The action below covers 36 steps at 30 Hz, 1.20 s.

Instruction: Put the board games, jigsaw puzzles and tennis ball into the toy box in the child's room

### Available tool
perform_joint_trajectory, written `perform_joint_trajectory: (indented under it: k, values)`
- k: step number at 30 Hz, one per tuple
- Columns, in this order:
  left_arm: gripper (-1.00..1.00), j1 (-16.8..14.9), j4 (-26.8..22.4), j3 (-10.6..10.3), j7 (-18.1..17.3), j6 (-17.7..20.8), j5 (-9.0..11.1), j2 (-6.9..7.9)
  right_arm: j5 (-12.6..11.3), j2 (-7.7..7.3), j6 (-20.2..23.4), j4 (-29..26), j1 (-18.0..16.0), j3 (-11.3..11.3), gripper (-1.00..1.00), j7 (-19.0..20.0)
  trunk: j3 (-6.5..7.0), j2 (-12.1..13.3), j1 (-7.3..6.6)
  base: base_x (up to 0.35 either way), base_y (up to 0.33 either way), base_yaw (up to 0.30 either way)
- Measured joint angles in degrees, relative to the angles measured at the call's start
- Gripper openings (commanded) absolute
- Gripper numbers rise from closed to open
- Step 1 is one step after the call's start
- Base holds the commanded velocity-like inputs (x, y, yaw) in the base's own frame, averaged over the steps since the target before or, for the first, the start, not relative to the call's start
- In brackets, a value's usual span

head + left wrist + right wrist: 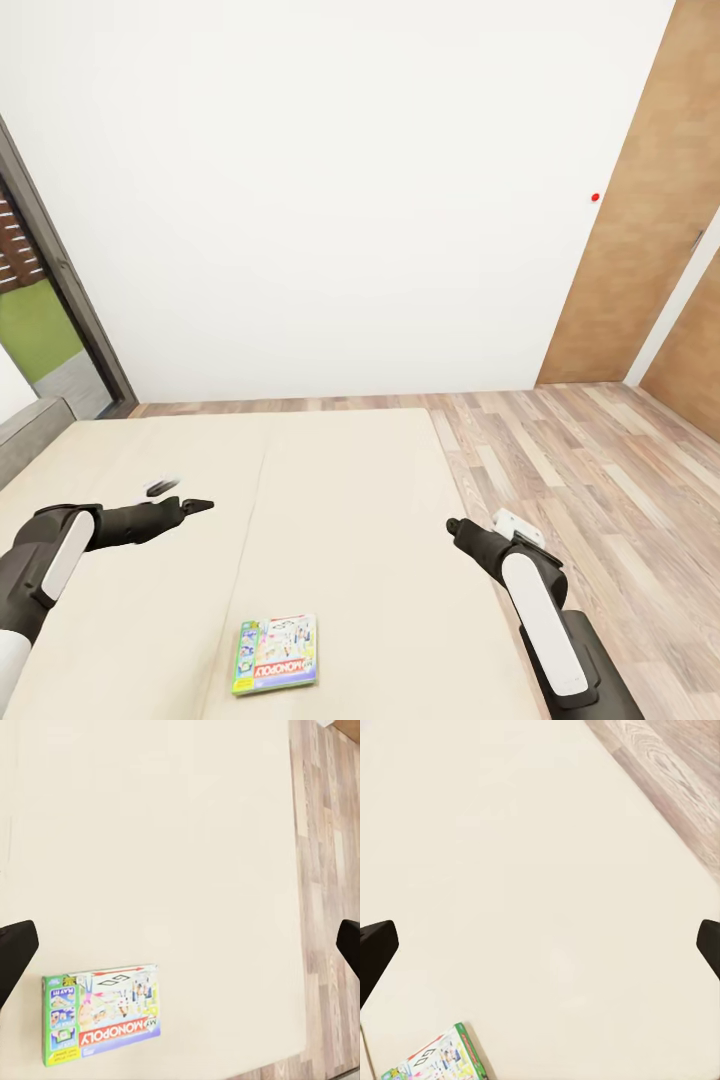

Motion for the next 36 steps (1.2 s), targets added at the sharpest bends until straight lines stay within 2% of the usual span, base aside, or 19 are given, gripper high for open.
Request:
perform_joint_trajectory:
  k: [11, 17, 19, 21, 22, 25, 26, 30, 33, 36]
  values:
    - [1.0, 0.0, 0.3, -0.4, 0.9, -0.3, -0.5, -0.63, 0.0, -0.02, 0.1, -0.1, 0.0, 0.1, 1.0, 0.0, 0.0, 0.0, 0.0, 0.003, 0.0, 0.0]
    - [1.0, 0.0, 1.1, -0.6, 2.2, -0.6, -0.8, -2.55, 0.5, -0.15, 0.0, -0.1, 0.0, 2.8, 1.0, 0.0, 0.0, 0.0, 0.0, 0.0, 0.0, 0.0]
    - [1.0, 0.0, 2.4, -0.6, 6.4, -1.4, -1.4, -4.4, 0.7, -0.4, -0.1, -0.4, -0.1, 5.0, 1.0, -0.2, 0.0, 0.0, 0.0, 0.0, 0.0, 0.0]
    - [1.0, -0.1, 3.3, -0.6, 9.2, -2.3, -1.5, -5.46, 0.8, -0.43, 0.0, -1.2, 0.0, 6.2, 1.0, -0.3, 0.0, 0.0, 0.0, 0.0, 0.0, 0.0]
    - [1.0, -0.1, 4.8, -0.6, 12.5, -3.9, -1.6, -6.66, 0.8, -0.49, 0.2, -2.1, -0.1, 7.7, 1.0, -0.4, 0.0, 0.0, 0.0, 0.0, 0.0, 0.0]
    - [1.0, -0.3, 8.0, -0.6, 17.1, -6.5, -1.6, -8.26, 0.8, -0.43, 0.5, -3.0, -0.2, 10.3, 1.0, -0.4, 0.0, 0.0, 0.0, 0.0, 0.0, 0.0]
    - [1.0, -0.5, 10.6, -0.6, 19.5, -8.3, -1.6, -8.9, 0.8, -0.4, 0.9, -3.3, -0.3, 12.0, 1.0, -0.4, -0.01, 0.0, 0.0, 0.0, 0.0, 0.0]
    - [1.0, -2.4, 18.3, -0.6, 22.9, -13.3, -1.6, -9.69, 0.8, -0.29, 2.0, -3.7, -0.7, 14.7, 1.0, -0.5, 0.0, 0.0, 0.0, 0.0, 0.0, 0.0]
    - [1.0, -4.3, 23.3, -0.6, 24.0, -16.6, -1.8, -9.96, 0.8, -0.52, 2.6, -3.8, -0.8, 15.3, 1.0, -0.4, 0.0, 0.0, 0.01, 0.0, 0.0, 0.0]
    - [1.0, -5.4, 26.0, -0.6, 24.4, -18.3, -1.9, -10.12, 0.8, -0.64, 2.7, -3.9, -0.8, 15.2, 1.0, -0.3, 0.0, 0.0, 0.0, 0.0, 0.0, 0.0]
